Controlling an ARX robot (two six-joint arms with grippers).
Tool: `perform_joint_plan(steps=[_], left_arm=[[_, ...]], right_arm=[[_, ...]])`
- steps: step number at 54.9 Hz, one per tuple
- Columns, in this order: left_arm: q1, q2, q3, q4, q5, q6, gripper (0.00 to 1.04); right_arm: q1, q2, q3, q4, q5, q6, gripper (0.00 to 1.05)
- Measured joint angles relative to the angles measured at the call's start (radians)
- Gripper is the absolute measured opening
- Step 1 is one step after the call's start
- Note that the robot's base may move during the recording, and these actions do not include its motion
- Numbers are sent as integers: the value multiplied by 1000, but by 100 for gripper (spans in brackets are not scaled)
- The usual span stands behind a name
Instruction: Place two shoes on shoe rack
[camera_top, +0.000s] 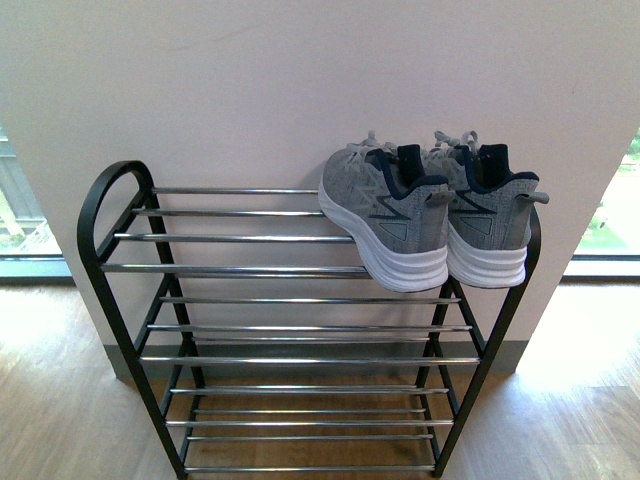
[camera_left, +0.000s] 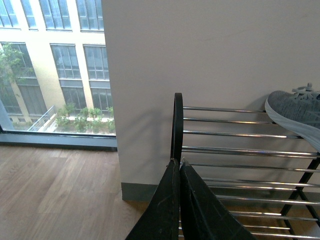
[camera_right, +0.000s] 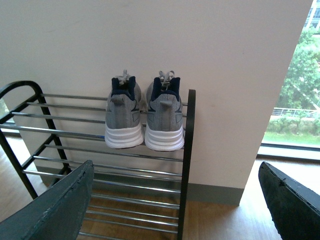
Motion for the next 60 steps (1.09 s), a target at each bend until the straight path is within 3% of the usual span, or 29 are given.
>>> perform_joint_plan(steps=[19, 29, 60], left_arm=[[0, 0, 0, 0, -3, 0, 55], [0, 0, 0, 0, -2, 0, 96], [0, -1, 0, 0, 1, 3, 95]], right_arm=[[0, 0, 0, 0, -4, 0, 95], [0, 0, 0, 0, -4, 0, 95], [2, -1, 0, -2, 3, 0, 95]])
